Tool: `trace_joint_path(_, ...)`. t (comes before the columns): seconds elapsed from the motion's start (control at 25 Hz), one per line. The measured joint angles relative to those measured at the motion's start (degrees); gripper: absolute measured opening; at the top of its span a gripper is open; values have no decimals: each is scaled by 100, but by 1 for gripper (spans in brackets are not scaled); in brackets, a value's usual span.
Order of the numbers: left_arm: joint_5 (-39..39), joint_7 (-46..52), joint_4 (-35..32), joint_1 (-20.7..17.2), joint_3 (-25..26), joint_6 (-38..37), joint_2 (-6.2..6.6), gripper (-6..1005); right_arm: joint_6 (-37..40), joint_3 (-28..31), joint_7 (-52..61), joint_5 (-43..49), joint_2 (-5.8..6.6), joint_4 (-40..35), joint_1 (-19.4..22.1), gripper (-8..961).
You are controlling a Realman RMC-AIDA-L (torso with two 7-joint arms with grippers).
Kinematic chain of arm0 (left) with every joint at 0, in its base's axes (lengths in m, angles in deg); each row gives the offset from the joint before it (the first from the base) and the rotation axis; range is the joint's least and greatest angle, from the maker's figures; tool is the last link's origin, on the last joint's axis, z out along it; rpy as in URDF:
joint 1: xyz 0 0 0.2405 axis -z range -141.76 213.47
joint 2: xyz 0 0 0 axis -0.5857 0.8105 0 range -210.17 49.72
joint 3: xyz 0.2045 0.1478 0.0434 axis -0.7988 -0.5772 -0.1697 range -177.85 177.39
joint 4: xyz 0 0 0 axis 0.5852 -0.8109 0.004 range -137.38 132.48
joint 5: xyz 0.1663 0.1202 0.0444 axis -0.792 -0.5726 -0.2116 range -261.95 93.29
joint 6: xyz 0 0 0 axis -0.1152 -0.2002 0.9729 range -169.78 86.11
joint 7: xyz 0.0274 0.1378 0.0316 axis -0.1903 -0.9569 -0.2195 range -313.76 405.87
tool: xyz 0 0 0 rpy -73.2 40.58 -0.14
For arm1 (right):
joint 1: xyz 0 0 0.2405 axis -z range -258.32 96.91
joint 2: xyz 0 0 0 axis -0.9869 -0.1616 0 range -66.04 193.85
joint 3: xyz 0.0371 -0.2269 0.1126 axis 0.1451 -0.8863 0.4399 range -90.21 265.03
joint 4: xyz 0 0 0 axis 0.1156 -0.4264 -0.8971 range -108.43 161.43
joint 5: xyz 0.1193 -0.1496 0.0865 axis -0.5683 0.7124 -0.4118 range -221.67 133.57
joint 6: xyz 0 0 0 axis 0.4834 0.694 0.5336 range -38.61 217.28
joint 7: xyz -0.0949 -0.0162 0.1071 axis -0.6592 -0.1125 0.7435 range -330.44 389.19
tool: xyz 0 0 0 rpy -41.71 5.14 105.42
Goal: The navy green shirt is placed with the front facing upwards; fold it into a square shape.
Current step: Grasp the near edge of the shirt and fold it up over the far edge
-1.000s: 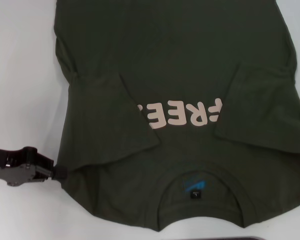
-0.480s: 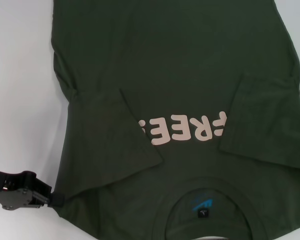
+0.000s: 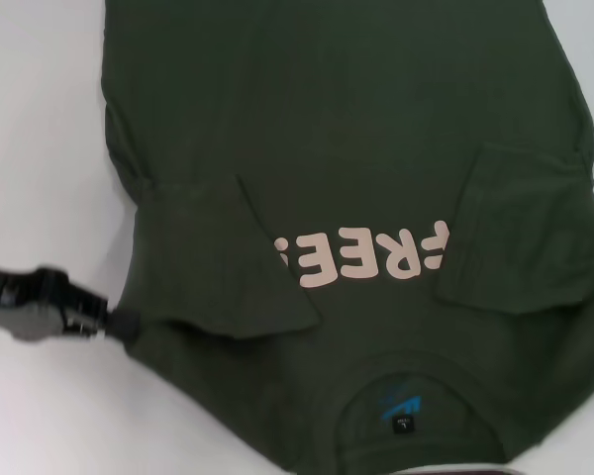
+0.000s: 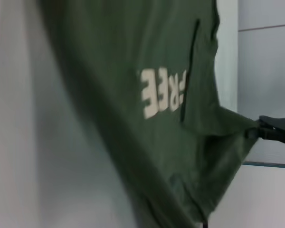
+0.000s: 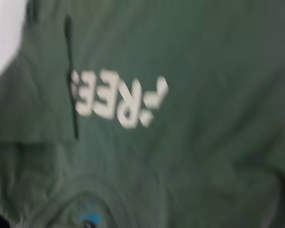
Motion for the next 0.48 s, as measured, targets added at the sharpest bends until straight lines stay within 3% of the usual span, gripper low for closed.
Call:
trace_joint_path(0.32, 39, 292, -75, 935, 325, 842, -81, 9, -434, 64, 243, -101, -25, 0, -733, 73)
trace_joint_path(0.48, 40, 407, -278, 1374, 300, 1521, -82, 9, -801, 70, 434, -205, 28, 0, -1021, 78)
